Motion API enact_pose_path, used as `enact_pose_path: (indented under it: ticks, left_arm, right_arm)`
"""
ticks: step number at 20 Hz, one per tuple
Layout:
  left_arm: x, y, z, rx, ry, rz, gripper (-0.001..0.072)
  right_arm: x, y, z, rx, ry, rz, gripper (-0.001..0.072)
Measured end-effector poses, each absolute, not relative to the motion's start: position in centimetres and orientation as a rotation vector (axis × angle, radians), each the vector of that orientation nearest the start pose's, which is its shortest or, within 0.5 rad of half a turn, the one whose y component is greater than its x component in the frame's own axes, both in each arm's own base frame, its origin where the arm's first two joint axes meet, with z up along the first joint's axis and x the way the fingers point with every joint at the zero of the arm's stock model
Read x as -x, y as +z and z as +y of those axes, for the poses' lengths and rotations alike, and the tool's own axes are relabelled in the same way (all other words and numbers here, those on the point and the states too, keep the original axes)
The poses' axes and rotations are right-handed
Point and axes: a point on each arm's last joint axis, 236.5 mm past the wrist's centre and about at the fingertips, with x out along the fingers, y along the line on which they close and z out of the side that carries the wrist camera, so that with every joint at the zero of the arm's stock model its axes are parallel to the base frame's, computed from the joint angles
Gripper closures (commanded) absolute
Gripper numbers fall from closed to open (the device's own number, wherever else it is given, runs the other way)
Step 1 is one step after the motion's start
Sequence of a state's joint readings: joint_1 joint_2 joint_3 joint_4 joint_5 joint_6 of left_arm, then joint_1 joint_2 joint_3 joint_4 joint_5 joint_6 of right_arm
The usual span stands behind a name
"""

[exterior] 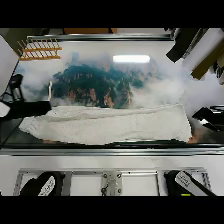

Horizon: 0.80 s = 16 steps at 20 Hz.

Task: Fold the clothes and pants, and hang the long-sleeved shirts on hangers.

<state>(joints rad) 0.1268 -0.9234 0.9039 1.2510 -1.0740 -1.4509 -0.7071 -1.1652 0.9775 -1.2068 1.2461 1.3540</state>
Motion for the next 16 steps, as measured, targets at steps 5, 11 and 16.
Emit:
enact_pose_path:
  ticks: [5, 11, 16]
  left_arm:
    - [-31.8, 2.6, -16.1, 0.25, -0.428, 1.187, 0.0682]
    - [-29.4, -0.2, -27.8, 0.258, -0.648, 1.301, 0.0682]
    - [-29.6, -0.7, -32.6, 0.235, -0.724, 1.336, 0.0682]
  right_arm:
    - [-29.6, -5.3, -18.0, -0.697, -0.139, 1.308, -0.0008]
    - [-30.5, -9.7, -16.0, -0.757, 0.101, 1.362, -0.0008]
    - [-32.0, -10.7, -11.1, -0.783, 0.288, 1.407, -0.0001]
